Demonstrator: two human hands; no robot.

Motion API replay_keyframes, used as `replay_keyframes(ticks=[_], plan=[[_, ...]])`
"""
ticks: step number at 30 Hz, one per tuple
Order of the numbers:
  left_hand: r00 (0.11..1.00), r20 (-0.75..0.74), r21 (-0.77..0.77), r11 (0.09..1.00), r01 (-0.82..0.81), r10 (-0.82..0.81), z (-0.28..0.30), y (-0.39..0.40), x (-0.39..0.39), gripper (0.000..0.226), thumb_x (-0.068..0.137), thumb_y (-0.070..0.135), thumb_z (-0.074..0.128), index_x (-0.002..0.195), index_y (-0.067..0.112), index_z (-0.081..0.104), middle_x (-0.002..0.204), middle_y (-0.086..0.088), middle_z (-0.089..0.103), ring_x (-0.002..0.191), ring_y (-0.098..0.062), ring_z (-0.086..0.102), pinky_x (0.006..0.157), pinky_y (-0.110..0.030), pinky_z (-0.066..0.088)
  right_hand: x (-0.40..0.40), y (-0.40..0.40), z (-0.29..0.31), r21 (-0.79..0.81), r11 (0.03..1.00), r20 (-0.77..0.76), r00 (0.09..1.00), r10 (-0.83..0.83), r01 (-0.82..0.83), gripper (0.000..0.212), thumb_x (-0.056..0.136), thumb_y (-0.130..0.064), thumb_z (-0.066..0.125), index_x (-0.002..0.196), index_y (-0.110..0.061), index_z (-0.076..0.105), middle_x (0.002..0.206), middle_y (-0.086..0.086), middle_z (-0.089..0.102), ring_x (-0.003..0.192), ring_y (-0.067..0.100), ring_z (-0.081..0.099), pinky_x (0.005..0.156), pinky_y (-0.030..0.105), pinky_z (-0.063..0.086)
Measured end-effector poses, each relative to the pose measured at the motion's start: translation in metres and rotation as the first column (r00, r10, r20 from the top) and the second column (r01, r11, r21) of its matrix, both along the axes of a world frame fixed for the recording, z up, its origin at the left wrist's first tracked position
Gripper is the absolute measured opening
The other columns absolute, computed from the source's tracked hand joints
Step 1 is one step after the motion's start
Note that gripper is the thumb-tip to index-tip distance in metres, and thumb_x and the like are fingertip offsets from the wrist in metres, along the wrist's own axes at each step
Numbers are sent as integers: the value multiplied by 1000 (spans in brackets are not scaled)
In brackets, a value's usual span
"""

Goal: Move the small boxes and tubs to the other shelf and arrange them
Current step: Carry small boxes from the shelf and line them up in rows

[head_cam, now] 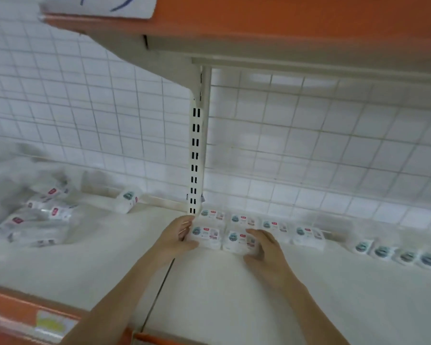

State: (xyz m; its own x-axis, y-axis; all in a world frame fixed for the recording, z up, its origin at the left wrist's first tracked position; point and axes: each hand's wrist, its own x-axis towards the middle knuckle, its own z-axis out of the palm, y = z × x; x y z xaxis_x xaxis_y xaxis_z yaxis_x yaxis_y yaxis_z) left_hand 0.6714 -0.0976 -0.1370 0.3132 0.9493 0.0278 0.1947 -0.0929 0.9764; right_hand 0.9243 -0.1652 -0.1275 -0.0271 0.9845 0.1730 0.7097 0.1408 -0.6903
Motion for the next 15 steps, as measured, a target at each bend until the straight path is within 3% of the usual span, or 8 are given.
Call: replay_keyframes(ticks=[2, 5, 8, 10, 13, 15], plan=[[999, 2, 37, 999, -34, 34, -5, -1, 2, 81, 48, 21, 79, 121, 16, 45, 127, -4, 51, 119, -14, 51, 100, -27, 43, 1, -1, -5, 31, 999, -34, 999, -10, 11, 59, 77, -9, 67, 130, -22, 45, 128, -9, 28, 122, 7, 33, 83, -10, 17], [997, -49, 108, 993, -49, 55, -11, 1, 3, 78, 55, 17, 79, 125, 9, 46, 127, -8, 51, 119, -15, 51, 91, -14, 45, 4, -2, -6, 23, 1000, -38, 999, -15, 16, 61, 79, -14, 69, 132, -20, 39, 127, -7, 19, 114, 3, 32, 81, -11, 19], [985, -152, 185, 982, -48, 77, -9, -2, 5, 87, 54, 36, 80, 129, 10, 46, 129, -5, 49, 119, -16, 51, 97, -27, 45, 2, -4, -7, 32, 999, -41, 998, -37, 39, 58, 80, -15, 67, 131, -17, 40, 125, -6, 21, 114, 9, 38, 90, 0, 25], [967, -236, 253, 967, -32, 94, -5, -5, 8, 92, 50, 54, 68, 129, 10, 46, 125, 0, 46, 114, -15, 50, 99, -29, 42, 1, -6, -7, 59, 996, -35, 997, -67, 69, 53, 80, -15, 67, 127, -15, 43, 119, -3, 26, 110, 14, 41, 92, 12, 31], [938, -316, 360, 933, -19, 141, -2, -9, 11, 90, 50, 61, 56, 122, 6, 52, 115, 1, 44, 105, -12, 47, 89, -2, 31, 0, -8, -5, 100, 990, -50, 994, -97, 102, 38, 79, -12, 67, 111, -21, 50, 109, -2, 36, 94, 12, 46, 80, 9, 34], [926, -336, 397, 918, -27, 172, -2, -9, 11, 86, 52, 61, 54, 117, 4, 55, 111, 0, 45, 101, -11, 45, 81, 5, 26, 1, -9, -6, 124, 988, -65, 995, -81, 88, 30, 79, -8, 65, 99, -28, 54, 106, 0, 44, 88, 6, 49, 78, 3, 35]])
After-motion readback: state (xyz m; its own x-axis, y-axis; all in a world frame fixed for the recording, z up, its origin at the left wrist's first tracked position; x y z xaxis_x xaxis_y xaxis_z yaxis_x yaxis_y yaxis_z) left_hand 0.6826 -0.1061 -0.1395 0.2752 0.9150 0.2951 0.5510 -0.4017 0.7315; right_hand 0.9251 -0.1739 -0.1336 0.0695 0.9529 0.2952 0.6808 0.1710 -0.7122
